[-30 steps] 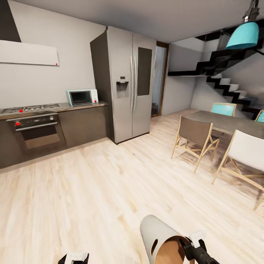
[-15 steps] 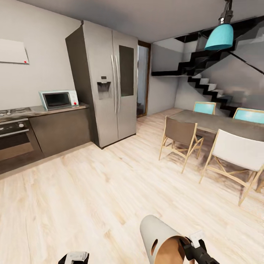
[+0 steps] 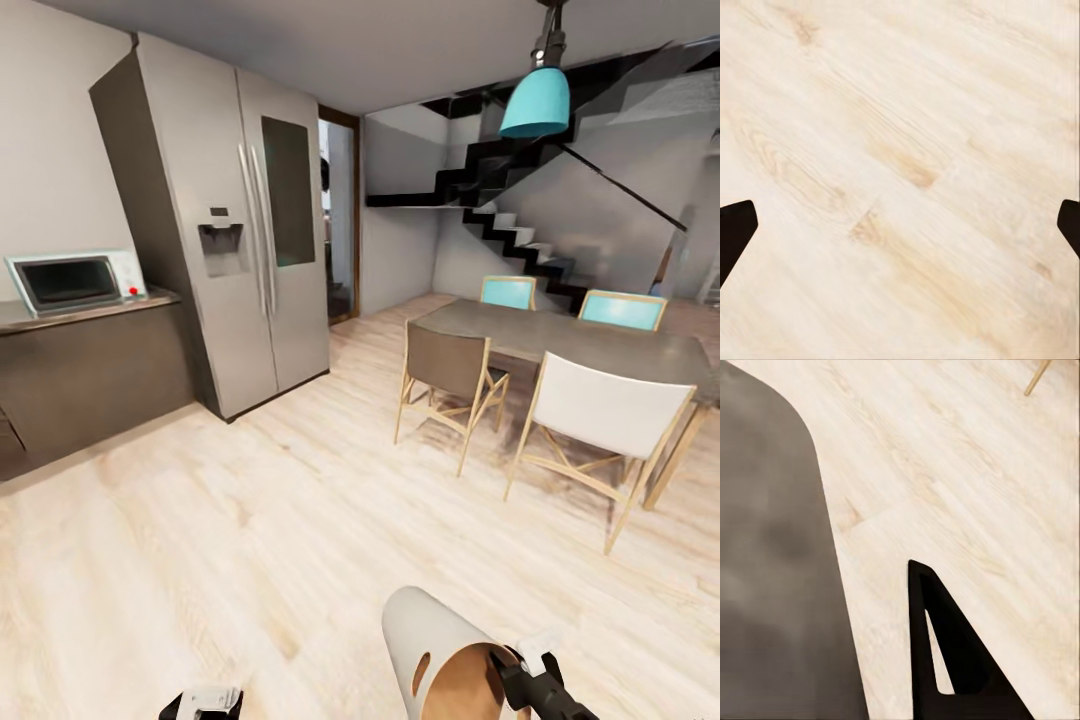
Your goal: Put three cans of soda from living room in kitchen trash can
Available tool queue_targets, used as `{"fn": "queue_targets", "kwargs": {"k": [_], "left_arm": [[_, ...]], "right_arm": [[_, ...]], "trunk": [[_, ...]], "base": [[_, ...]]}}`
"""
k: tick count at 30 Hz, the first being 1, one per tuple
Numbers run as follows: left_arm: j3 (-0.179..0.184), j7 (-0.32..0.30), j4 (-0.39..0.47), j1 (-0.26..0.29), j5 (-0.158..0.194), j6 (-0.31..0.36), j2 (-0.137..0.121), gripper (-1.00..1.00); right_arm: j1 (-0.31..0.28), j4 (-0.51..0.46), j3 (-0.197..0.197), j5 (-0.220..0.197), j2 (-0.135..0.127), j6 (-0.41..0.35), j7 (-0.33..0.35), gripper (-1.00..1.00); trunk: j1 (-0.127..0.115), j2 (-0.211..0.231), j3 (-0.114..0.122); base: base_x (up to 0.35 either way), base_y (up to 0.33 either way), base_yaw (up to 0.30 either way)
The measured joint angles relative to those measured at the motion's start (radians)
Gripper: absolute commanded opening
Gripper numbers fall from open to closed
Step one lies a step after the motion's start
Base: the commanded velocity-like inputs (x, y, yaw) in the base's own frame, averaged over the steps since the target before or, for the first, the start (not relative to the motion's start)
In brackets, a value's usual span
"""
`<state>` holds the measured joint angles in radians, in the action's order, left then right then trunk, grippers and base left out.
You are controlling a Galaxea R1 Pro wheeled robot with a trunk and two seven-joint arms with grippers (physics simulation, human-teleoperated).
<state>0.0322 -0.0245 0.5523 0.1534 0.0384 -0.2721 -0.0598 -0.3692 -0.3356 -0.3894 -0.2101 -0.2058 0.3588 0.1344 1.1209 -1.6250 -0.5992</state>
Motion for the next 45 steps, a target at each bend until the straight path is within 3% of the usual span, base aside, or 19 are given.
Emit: {"fn": "queue_targets", "kwargs": {"k": [45], "left_arm": [[0.0,0.0,0.0,0.0,0.0,0.0,0.003,1.0]], "right_arm": [[0.0,0.0,0.0,0.001,0.0,0.0,0.0,-1.0]], "trunk": [[0.0,0.0,0.0]], "base": [[0.244,-0.193,-0.252]]}}
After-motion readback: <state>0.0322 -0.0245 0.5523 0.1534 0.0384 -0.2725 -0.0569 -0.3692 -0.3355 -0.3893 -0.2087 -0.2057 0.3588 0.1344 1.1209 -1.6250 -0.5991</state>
